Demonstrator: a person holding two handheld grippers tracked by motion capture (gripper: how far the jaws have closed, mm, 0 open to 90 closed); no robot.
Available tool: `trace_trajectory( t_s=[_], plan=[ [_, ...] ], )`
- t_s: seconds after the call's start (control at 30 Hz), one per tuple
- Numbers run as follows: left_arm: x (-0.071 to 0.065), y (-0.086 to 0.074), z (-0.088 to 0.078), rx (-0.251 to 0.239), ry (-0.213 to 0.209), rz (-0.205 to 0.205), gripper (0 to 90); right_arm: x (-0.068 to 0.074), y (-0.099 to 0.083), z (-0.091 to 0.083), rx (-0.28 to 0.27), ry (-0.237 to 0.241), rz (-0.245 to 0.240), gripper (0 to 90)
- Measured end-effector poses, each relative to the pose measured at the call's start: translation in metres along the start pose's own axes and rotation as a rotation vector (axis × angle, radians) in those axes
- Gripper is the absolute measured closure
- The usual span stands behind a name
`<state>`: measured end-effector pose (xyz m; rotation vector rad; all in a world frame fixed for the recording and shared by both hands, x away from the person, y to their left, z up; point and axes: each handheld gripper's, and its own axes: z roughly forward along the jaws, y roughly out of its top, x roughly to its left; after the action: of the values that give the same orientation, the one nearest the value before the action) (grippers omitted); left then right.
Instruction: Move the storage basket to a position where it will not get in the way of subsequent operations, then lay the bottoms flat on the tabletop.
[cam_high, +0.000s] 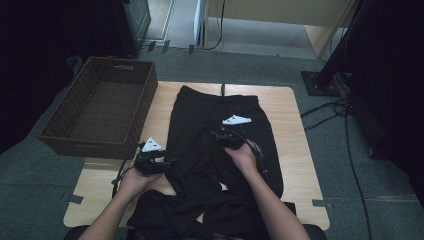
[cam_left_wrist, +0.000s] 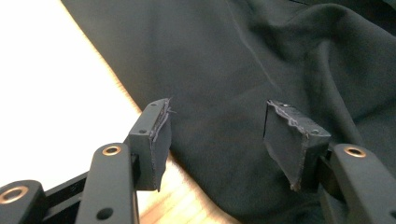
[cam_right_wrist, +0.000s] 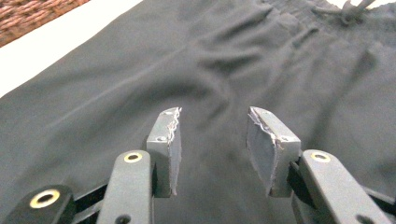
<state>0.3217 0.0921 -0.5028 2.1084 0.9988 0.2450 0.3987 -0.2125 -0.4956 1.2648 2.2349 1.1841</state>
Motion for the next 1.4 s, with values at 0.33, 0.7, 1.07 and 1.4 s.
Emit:
trace_trajectory(
  t_s=[0.33,0.7,1.07,1.4],
  plan=[
    [-0.003,-0.008,0.0,0.014,0.004,-0.017,40.1,0.007,0.029,0.041,0.036,0.016,-0.044,54.1],
    [-0.006,-0.016,-0.007,0.005,0.03,-0.031,40.2,0.03,0.049,0.074,0.032,0.033,-0.074,49.4],
    [-0.01,-0.018,-0.003,0.001,0.035,-0.03,45.3,0.054,0.066,0.108,0.03,0.05,-0.087,42.2],
    [-0.014,-0.019,-0.004,0.017,0.028,-0.022,57.7,0.071,0.07,0.133,0.041,0.016,-0.1,38.5]
  ],
)
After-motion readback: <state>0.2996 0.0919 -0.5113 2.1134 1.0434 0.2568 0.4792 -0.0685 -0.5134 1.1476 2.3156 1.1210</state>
